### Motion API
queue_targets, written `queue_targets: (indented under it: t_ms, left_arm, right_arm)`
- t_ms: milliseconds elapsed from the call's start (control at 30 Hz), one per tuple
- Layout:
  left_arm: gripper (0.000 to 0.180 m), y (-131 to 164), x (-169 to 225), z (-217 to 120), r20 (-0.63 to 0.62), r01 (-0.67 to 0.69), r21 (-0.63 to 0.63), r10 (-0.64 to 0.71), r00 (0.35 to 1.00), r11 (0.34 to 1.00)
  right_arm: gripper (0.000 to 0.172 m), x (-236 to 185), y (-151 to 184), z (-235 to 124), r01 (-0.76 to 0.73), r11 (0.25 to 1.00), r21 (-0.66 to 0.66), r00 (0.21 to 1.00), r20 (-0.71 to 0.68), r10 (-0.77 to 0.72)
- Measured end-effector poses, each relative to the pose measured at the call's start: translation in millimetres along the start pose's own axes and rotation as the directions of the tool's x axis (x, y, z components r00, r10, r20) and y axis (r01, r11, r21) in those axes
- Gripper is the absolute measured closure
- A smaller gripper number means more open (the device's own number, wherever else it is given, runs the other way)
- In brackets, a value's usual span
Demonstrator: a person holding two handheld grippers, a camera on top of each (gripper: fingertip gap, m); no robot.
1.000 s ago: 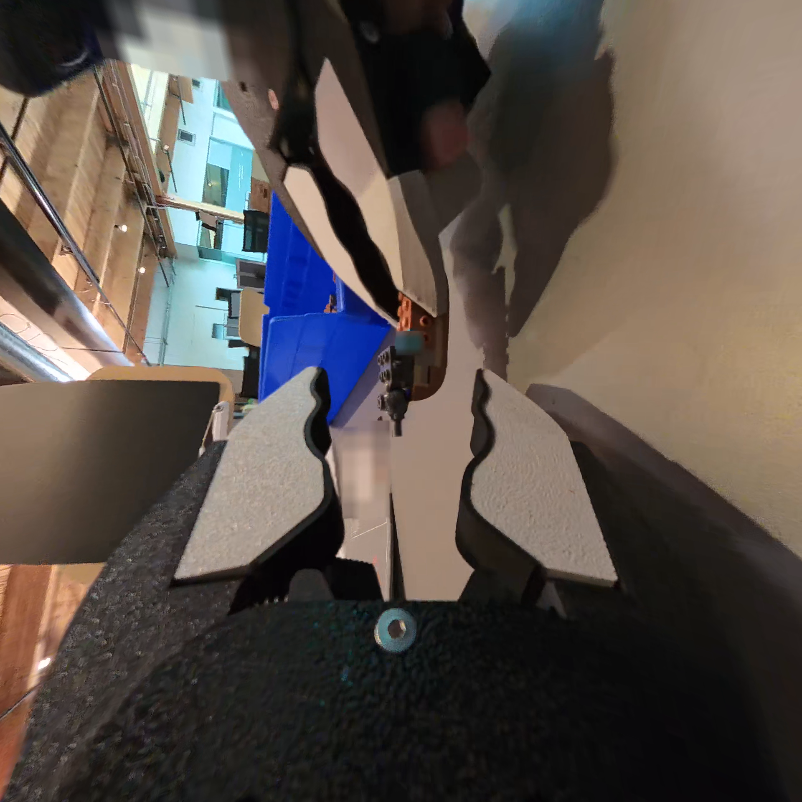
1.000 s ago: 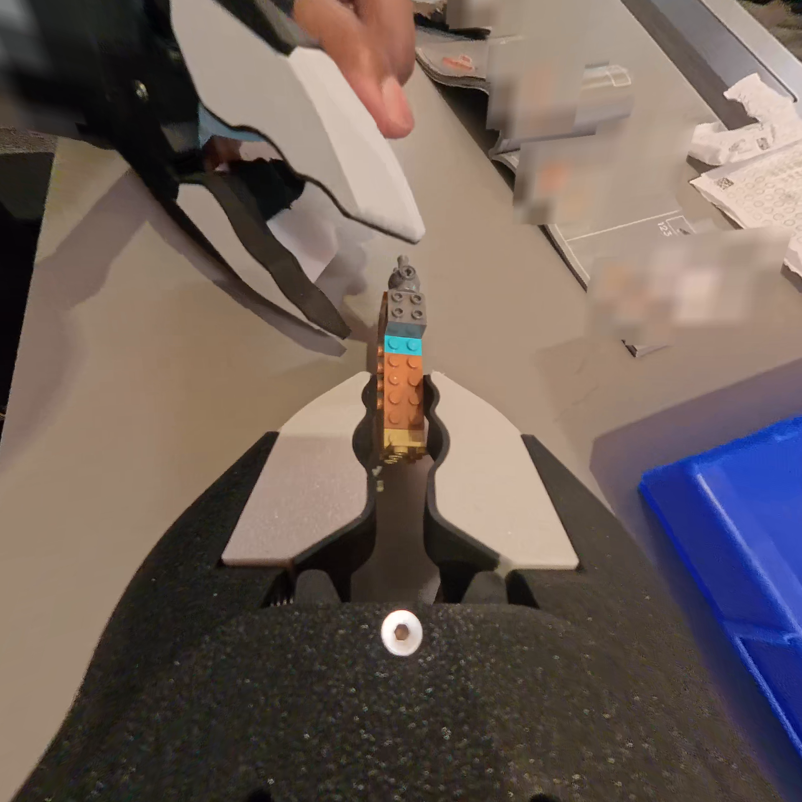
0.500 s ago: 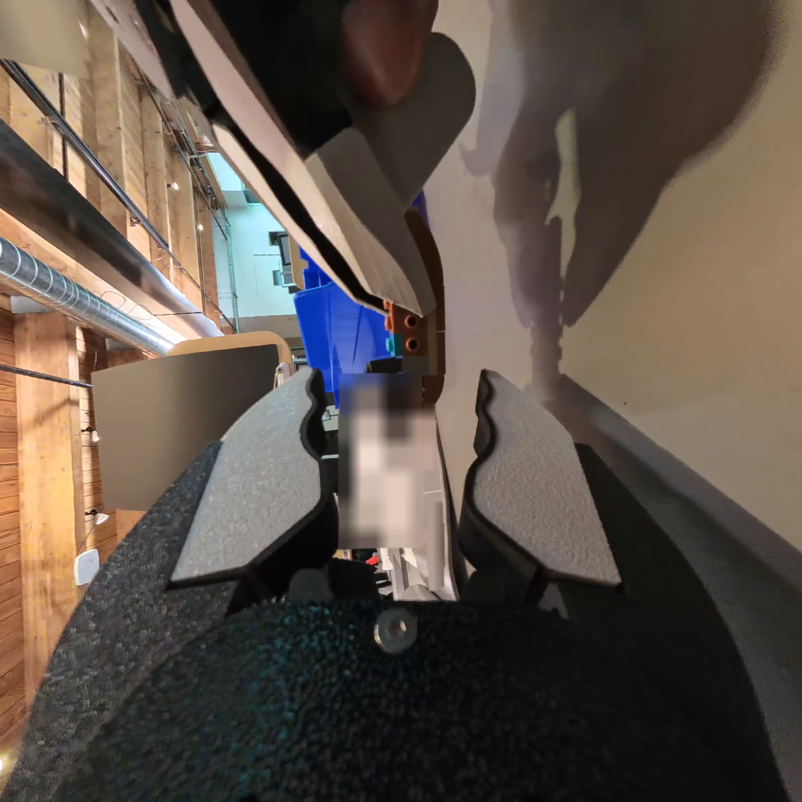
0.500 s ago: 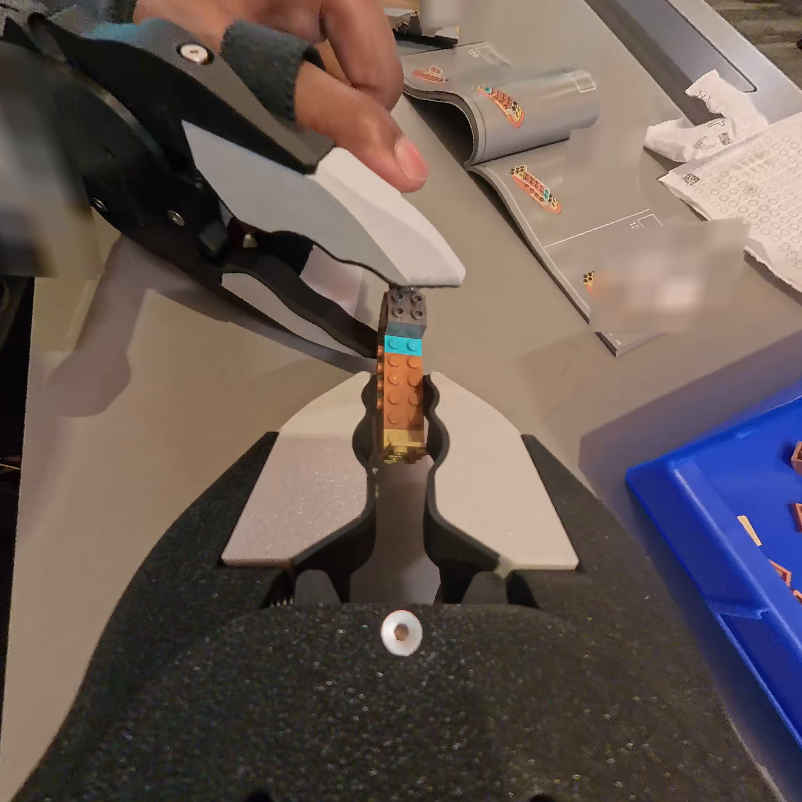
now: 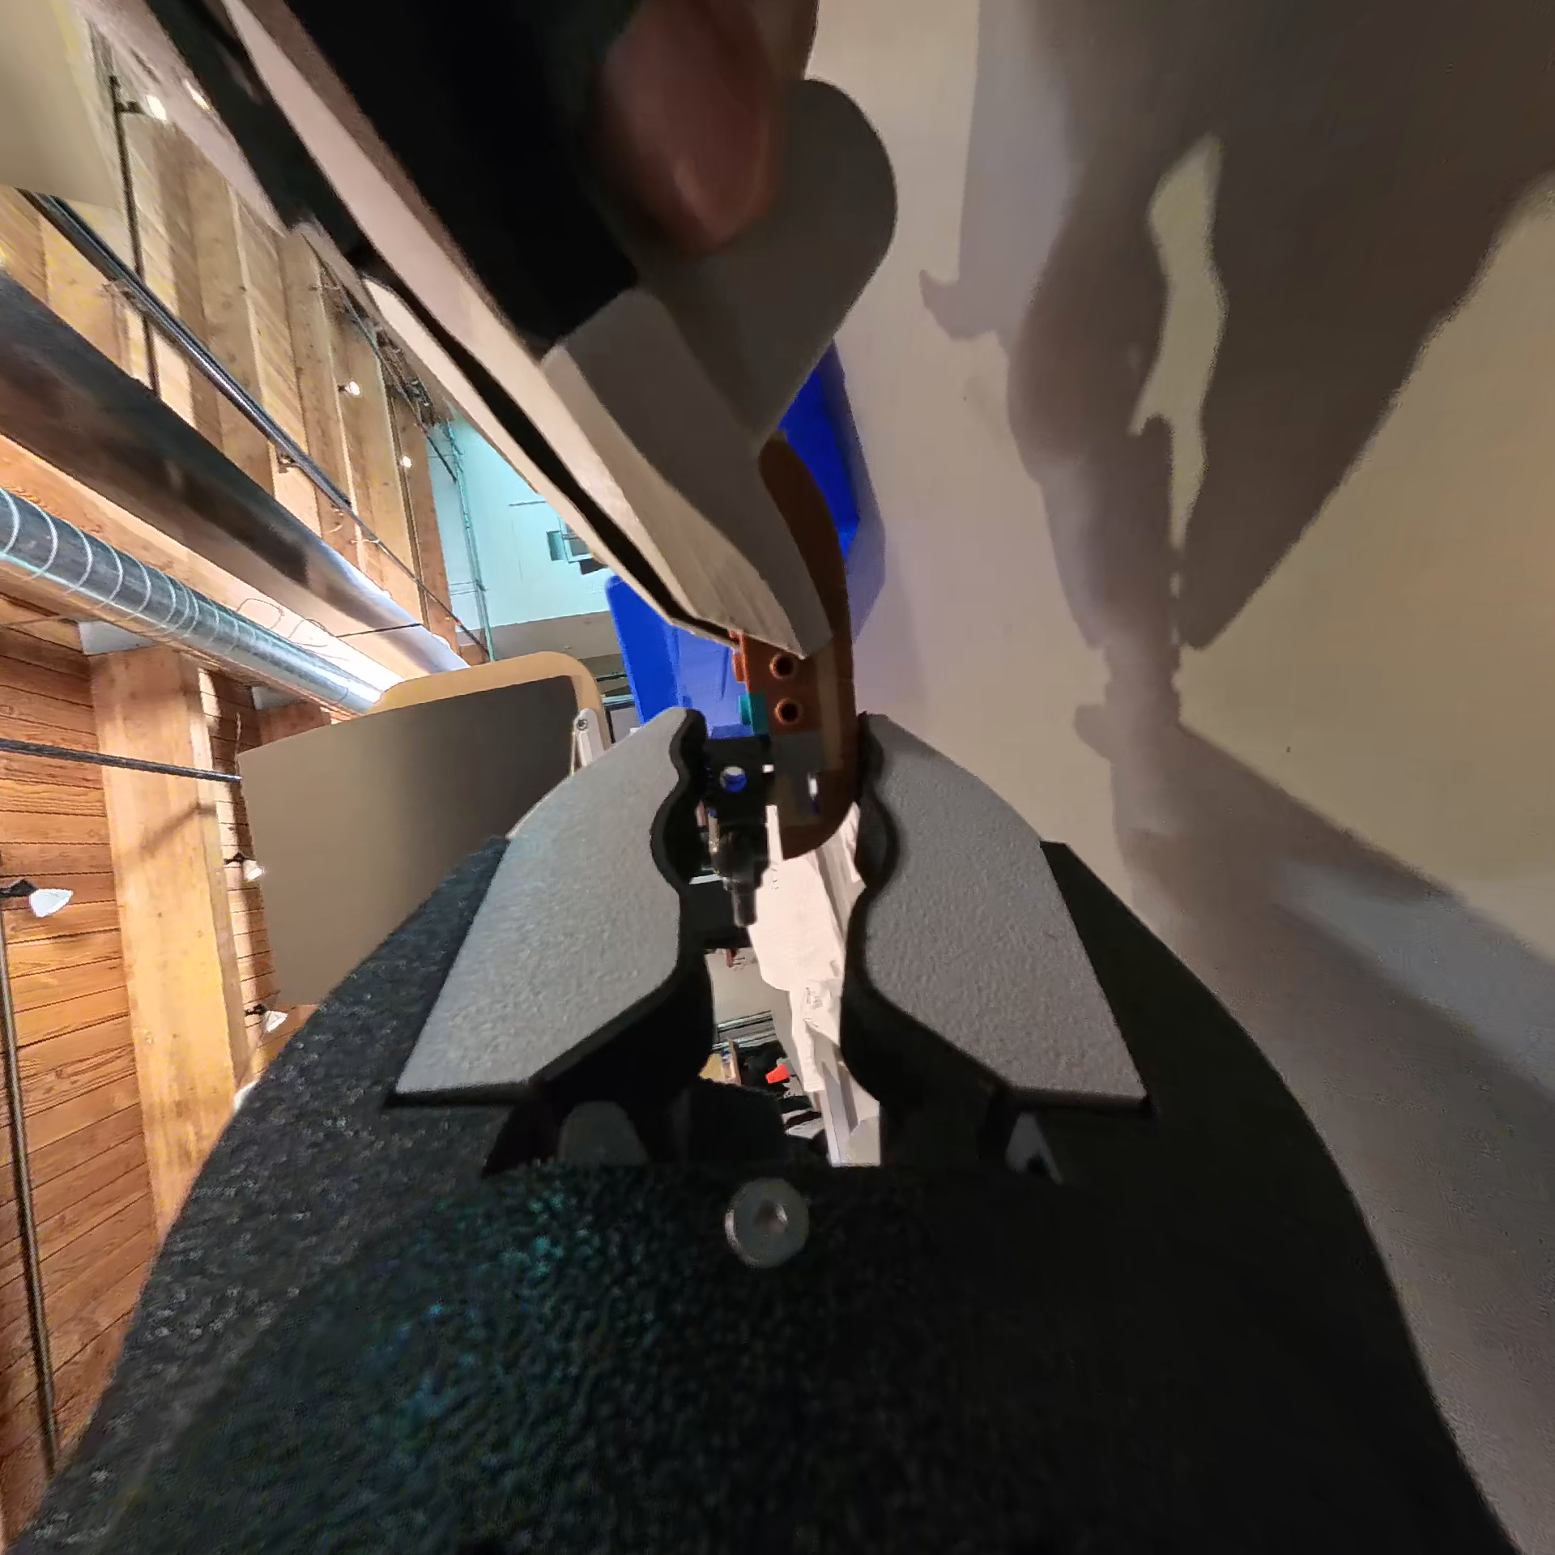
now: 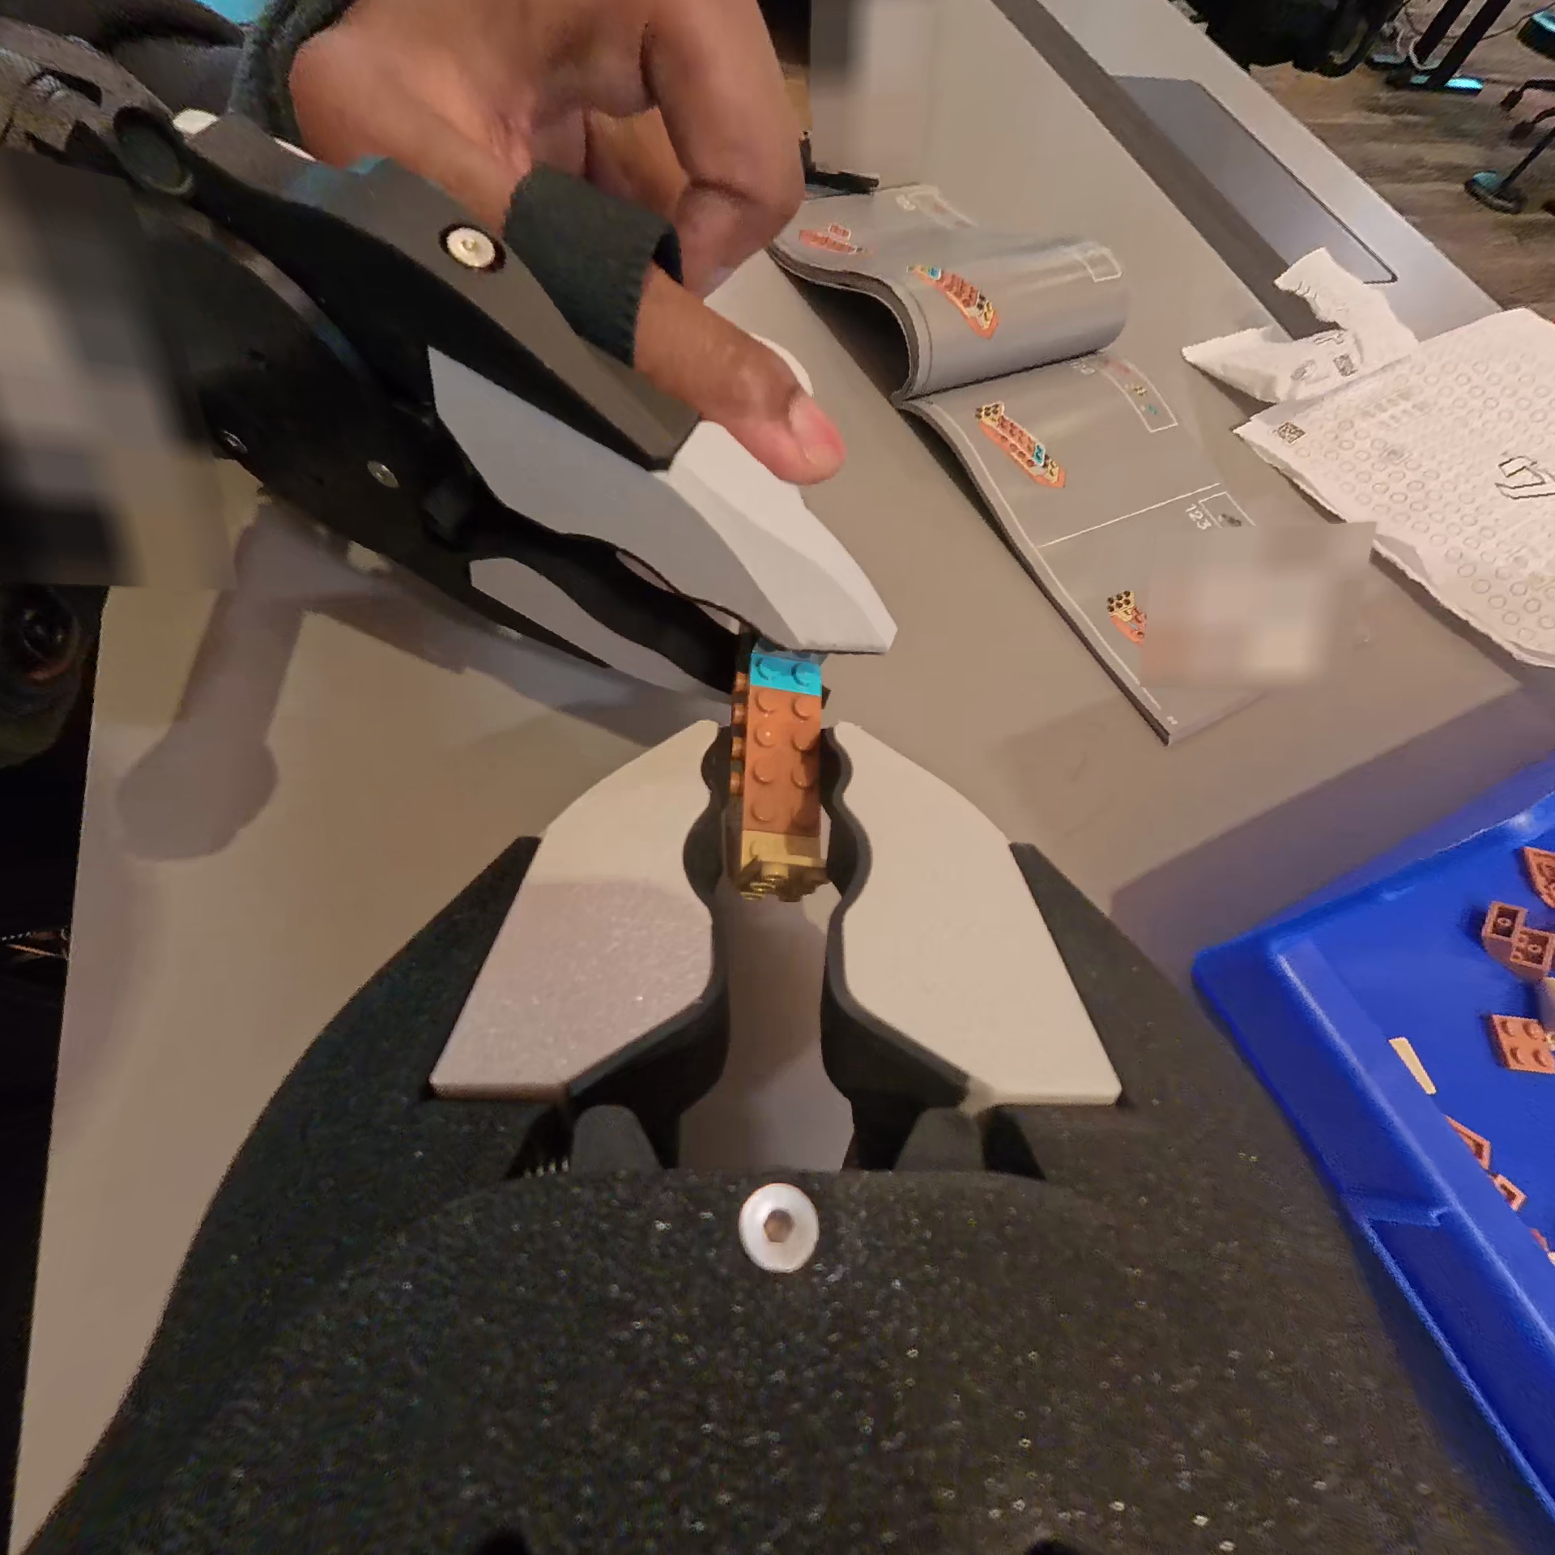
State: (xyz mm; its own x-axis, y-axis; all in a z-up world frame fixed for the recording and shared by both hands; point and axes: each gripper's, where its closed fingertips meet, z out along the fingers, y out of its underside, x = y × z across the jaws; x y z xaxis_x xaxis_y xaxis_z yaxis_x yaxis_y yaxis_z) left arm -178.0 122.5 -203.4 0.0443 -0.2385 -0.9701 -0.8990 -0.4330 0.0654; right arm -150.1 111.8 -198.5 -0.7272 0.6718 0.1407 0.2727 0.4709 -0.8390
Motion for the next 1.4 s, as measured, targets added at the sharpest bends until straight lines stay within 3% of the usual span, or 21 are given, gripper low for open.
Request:
queue_targets:
  t_ms: [567, 1033, 1133, 1200, 1267, 1400]
  left_arm:
    - [0.149, -0.1, 8.2, -2.3, -0.048, 0.004, -0.007, -0.005, 0.999, 1.000]
    - [0.135, 2.4, 6.9, -6.4, -0.083, 0.113, 0.005, -0.112, 0.990, 0.994]
    - [0.128, 1.9, 0.9, -10.5, -0.085, 0.206, 0.030, -0.203, 0.975, 0.978]
    - [0.121, 2.3, -4.2, -14.3, -0.104, 0.349, 0.062, -0.342, 0.934, 0.935]
    - [0.116, 4.1, -6.6, -18.0, -0.149, 0.514, 0.087, -0.499, 0.854, 0.853]
    - [0.110, 8.7, -11.5, -27.4, -0.256, 0.810, 0.101, -0.771, 0.583, 0.578]
  right_arm:
    - [0.152, -4.0, 3.9, 4.7, -0.006, 1.000, -0.021, 1.000, 0.022, 0.006]
    - [0.152, -3.8, 7.5, 8.4, -0.025, 0.999, -0.022, 0.999, 0.033, 0.025]
    - [0.152, -2.1, 7.8, 6.6, -0.046, 0.999, -0.007, 0.998, 0.046, 0.046]
    - [0.152, -1.5, 6.1, 3.9, -0.063, 0.998, 0.018, 0.996, 0.067, 0.062]
    - [0.152, -0.3, 3.1, 0.6, -0.093, 0.994, 0.049, 0.992, 0.093, 0.088]
    - [0.152, 3.7, -4.6, -6.1, -0.137, 0.984, 0.117, 0.984, 0.126, 0.122]
